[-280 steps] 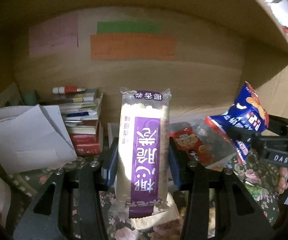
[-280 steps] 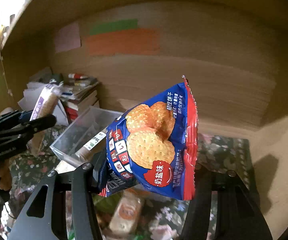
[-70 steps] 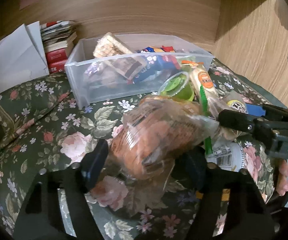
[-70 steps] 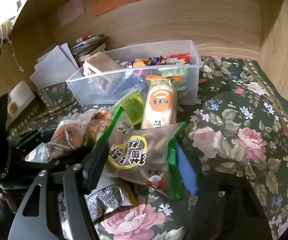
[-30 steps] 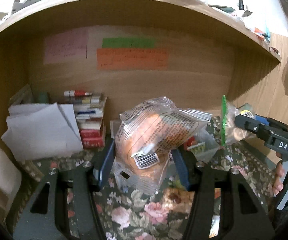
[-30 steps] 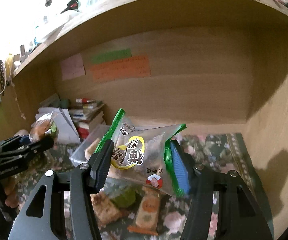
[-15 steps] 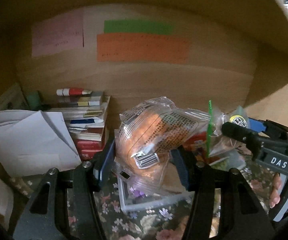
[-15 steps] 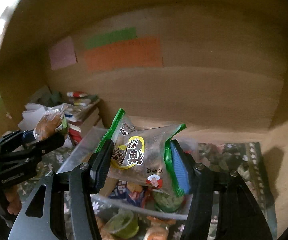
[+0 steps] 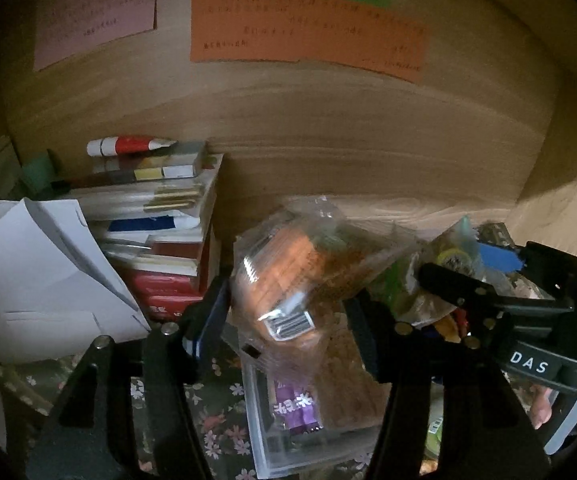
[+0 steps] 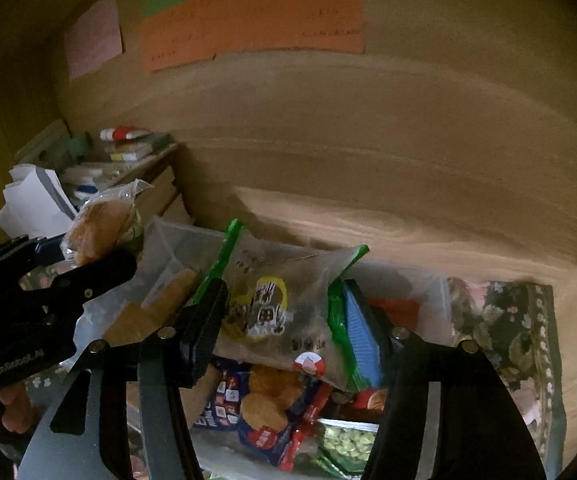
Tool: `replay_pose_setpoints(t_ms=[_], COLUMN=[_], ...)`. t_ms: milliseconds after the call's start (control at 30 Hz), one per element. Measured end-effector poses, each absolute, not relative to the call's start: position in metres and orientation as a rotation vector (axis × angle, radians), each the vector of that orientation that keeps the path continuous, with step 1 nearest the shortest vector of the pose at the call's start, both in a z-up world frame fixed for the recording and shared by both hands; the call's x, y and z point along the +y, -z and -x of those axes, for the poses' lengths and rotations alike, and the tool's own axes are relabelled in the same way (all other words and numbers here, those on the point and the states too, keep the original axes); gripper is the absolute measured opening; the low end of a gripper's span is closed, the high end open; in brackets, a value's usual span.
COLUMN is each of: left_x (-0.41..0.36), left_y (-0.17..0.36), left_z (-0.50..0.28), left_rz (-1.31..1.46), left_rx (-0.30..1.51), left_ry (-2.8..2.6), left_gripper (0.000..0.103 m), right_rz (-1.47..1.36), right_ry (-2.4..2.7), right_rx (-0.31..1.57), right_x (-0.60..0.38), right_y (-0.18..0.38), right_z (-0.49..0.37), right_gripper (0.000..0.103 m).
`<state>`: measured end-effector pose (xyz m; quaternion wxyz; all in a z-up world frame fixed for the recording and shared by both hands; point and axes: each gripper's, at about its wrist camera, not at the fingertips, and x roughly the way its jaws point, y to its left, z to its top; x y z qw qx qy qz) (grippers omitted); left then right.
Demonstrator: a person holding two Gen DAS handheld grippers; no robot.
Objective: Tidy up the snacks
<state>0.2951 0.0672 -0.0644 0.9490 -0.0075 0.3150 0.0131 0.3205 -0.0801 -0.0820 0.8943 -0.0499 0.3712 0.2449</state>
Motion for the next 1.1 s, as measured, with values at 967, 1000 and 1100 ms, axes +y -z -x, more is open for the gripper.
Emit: replay_pose_setpoints(t_ms=[967, 1000, 1100], left_x=[0.029, 0.026, 0.019], left_y=[0.074, 0.080, 0.096], left_z=[-0.176, -0.175, -0.175], left_rz=[-0.014, -0.013, -0.007], left_rx=[0.612, 0.628, 0.667], left_ry=[0.084, 0.091, 0.100], left_gripper=[0.094, 0.094, 0.094], right_rz=[0.114, 0.115, 0.136], right_ry=[-0.457, -0.457, -0.462], right_rx=[0.668, 0.686, 0.745], right_x=[-0.162, -0.165, -0.168], right_y=[0.065, 0.071, 0.089], right_z=[-0.197, -0.195, -0.195], right_gripper=[0.071, 0.071, 0.071])
